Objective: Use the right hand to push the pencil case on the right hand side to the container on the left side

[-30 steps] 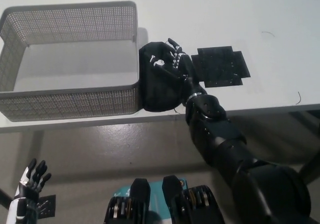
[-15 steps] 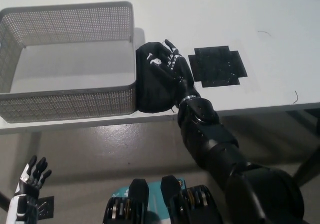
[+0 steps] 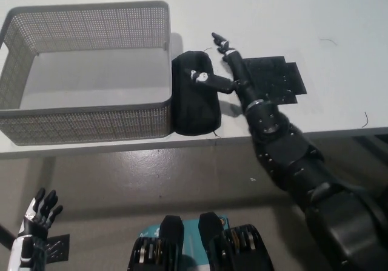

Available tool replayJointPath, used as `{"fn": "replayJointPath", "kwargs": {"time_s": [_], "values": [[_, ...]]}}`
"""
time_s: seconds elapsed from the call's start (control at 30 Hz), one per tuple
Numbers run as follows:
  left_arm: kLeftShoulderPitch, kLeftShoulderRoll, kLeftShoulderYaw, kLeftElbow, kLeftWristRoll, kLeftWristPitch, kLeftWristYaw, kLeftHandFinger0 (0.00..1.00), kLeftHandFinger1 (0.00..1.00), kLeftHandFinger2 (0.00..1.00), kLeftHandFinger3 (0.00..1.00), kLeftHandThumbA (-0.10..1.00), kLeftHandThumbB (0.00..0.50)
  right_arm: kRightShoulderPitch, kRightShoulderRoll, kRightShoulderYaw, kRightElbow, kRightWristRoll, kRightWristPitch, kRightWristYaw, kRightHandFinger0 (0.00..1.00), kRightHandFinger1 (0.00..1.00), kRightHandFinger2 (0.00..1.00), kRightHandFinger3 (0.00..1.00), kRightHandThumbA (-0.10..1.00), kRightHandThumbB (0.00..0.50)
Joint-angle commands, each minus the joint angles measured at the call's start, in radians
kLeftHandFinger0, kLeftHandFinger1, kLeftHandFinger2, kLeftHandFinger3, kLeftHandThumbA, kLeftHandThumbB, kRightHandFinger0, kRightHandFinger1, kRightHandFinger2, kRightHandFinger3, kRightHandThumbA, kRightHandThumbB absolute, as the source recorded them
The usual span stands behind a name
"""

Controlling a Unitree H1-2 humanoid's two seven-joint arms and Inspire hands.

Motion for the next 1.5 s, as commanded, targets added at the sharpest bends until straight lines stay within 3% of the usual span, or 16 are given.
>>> {"fn": "replayJointPath", "kwargs": {"time_s": [0.0, 0.27, 0.3, 0.37, 0.47, 0.6, 0.67, 0.83, 0.93, 1.0, 1.13, 1.33, 1.47], "values": [[-0.002, 0.011, 0.008, -0.021, 0.003, -0.031, -0.005, 1.00, 1.00, 1.00, 1.00, 1.00, 0.259, -0.065, -0.030, 0.036, -0.053, -0.088, -0.048, -0.074, 1.00, 1.00, 1.00, 1.00, 1.00, 0.308], [0.000, 0.008, 0.006, -0.025, 0.007, -0.031, 0.003, 1.00, 1.00, 1.00, 1.00, 1.00, 0.274, -0.022, -0.058, -0.013, -0.160, -0.047, -0.068, -0.044, 1.00, 1.00, 1.00, 1.00, 1.00, 0.281], [-0.002, 0.010, 0.006, -0.022, 0.009, -0.031, 0.001, 1.00, 1.00, 1.00, 1.00, 1.00, 0.271, -0.009, -0.058, -0.026, -0.185, -0.037, -0.069, -0.036, 1.00, 1.00, 1.00, 1.00, 1.00, 0.304], [-0.004, 0.012, 0.007, -0.022, 0.009, -0.031, -0.002, 1.00, 1.00, 1.00, 1.00, 1.00, 0.264, 0.052, -0.065, -0.051, -0.306, -0.018, -0.051, -0.008, 1.00, 1.00, 1.00, 1.00, 1.00, 0.337], [-0.010, 0.012, 0.013, -0.020, 0.008, -0.031, 0.002, 1.00, 1.00, 1.00, 1.00, 1.00, 0.268, 0.153, -0.070, -0.071, -0.512, -0.004, -0.012, 0.019, 1.00, 1.00, 1.00, 1.00, 1.00, 0.311], [-0.007, 0.019, 0.018, -0.021, -0.002, -0.031, -0.003, 1.00, 1.00, 1.00, 1.00, 1.00, 0.252, 0.304, -0.076, -0.066, -0.788, -0.005, 0.046, 0.046, 1.00, 1.00, 1.00, 1.00, 1.00, 0.334], [-0.006, 0.022, 0.018, -0.020, -0.004, -0.031, -0.005, 1.00, 1.00, 1.00, 1.00, 1.00, 0.252, 0.392, -0.079, -0.068, -0.923, 0.025, 0.048, 0.070, 1.00, 1.00, 1.00, 1.00, 1.00, 0.310], [-0.019, 0.026, 0.018, -0.008, -0.005, -0.031, 0.000, 1.00, 1.00, 1.00, 1.00, 1.00, 0.258, 0.647, -0.117, -0.064, -1.257, 0.084, 0.096, 0.112, 1.00, 1.00, 1.00, 1.00, 1.00, 0.304], [-0.018, 0.031, 0.025, -0.003, -0.018, -0.031, 0.002, 1.00, 1.00, 1.00, 1.00, 1.00, 0.253, 0.753, -0.133, -0.058, -1.340, 0.091, 0.081, 0.122, 1.00, 1.00, 1.00, 1.00, 1.00, 0.271], [-0.016, 0.034, 0.031, 0.001, -0.015, -0.031, 0.004, 1.00, 1.00, 1.00, 1.00, 1.00, 0.247, 0.806, -0.139, -0.052, -1.371, 0.096, 0.064, 0.127, 1.00, 1.00, 1.00, 1.00, 1.00, 0.279], [-0.028, 0.036, 0.031, 0.011, -0.027, -0.031, 0.012, 1.00, 1.00, 1.00, 1.00, 1.00, 0.274, 0.922, -0.150, -0.055, -1.439, 0.123, 0.034, 0.128, 1.00, 1.00, 1.00, 1.00, 1.00, 0.246], [-0.037, 0.042, 0.042, 0.013, -0.031, -0.026, 0.025, 1.00, 1.00, 1.00, 1.00, 1.00, 0.303, 1.032, -0.157, -0.072, -1.517, 0.137, 0.043, 0.118, 1.00, 1.00, 1.00, 1.00, 1.00, 0.288], [-0.041, 0.048, 0.055, 0.009, -0.040, -0.018, 0.028, 1.00, 1.00, 1.00, 1.00, 1.00, 0.293, 1.084, -0.175, -0.097, -1.549, 0.147, 0.033, 0.123, 1.00, 1.00, 1.00, 1.00, 1.00, 0.258]]}}
